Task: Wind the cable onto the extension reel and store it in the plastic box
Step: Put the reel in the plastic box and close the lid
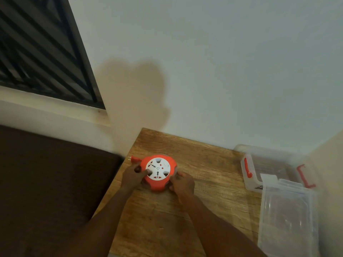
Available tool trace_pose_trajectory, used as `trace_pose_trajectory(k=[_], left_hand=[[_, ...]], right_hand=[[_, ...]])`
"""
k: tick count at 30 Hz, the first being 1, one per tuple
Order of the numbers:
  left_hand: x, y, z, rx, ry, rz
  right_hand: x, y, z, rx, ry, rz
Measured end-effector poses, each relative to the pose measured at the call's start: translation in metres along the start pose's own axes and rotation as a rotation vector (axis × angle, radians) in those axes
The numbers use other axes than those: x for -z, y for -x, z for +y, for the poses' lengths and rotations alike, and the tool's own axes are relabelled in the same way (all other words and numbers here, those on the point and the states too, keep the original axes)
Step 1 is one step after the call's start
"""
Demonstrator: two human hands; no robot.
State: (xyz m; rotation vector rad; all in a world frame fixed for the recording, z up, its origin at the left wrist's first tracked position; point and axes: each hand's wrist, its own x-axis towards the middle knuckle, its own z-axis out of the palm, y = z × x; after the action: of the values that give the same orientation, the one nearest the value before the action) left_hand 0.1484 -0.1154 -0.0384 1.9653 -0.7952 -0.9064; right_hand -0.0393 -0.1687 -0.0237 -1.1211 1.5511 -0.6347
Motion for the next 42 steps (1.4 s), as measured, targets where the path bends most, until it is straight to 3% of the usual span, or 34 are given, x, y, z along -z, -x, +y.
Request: trace_pose_trajectory(k=[8,13,18,22,24,27,31,34,36,39,42], left_hand=[[-0.002,0.002,-0.004,0.022,0.058,0.012],[-0.002,-0.001,-0.010,0.026,0.035,0.026],[-0.019,0.030,-0.007,-0.080,0.020,0.195],[-0.051,0.085,-0.033,0.032,-0.136,0.317],[-0.073,0.121,-0.038,-0.023,-0.212,0.298],[-0.124,0.151,-0.029,-0.247,-0.241,0.130],[-0.192,0.143,0.048,-0.421,-0.138,-0.226],[-0.235,0.125,0.122,-0.469,-0.127,-0.393],[-0.259,0.113,0.165,-0.538,-0.214,-0.435],[-0.282,0.093,0.193,-0.638,-0.382,-0.420],[-0.297,0.092,0.206,-0.515,-0.449,-0.459]], right_hand=[[0.007,-0.014,0.021,-0.048,0.103,0.003],[0.019,-0.005,0.039,0.095,0.259,-0.039],[0.060,0.044,0.062,0.219,0.367,-0.286],[0.117,0.090,0.111,0.031,0.308,-0.394],[0.158,0.106,0.134,-0.067,0.215,-0.258],[0.229,0.112,0.147,-0.022,0.140,-0.057],[0.313,0.102,0.134,0.004,0.078,0.442],[0.361,0.081,0.113,0.085,0.010,0.680],[0.389,0.067,0.107,0.081,-0.019,0.699],[0.407,0.048,0.103,-0.004,-0.014,0.589],[0.415,0.039,0.109,-0.029,-0.038,0.481]])
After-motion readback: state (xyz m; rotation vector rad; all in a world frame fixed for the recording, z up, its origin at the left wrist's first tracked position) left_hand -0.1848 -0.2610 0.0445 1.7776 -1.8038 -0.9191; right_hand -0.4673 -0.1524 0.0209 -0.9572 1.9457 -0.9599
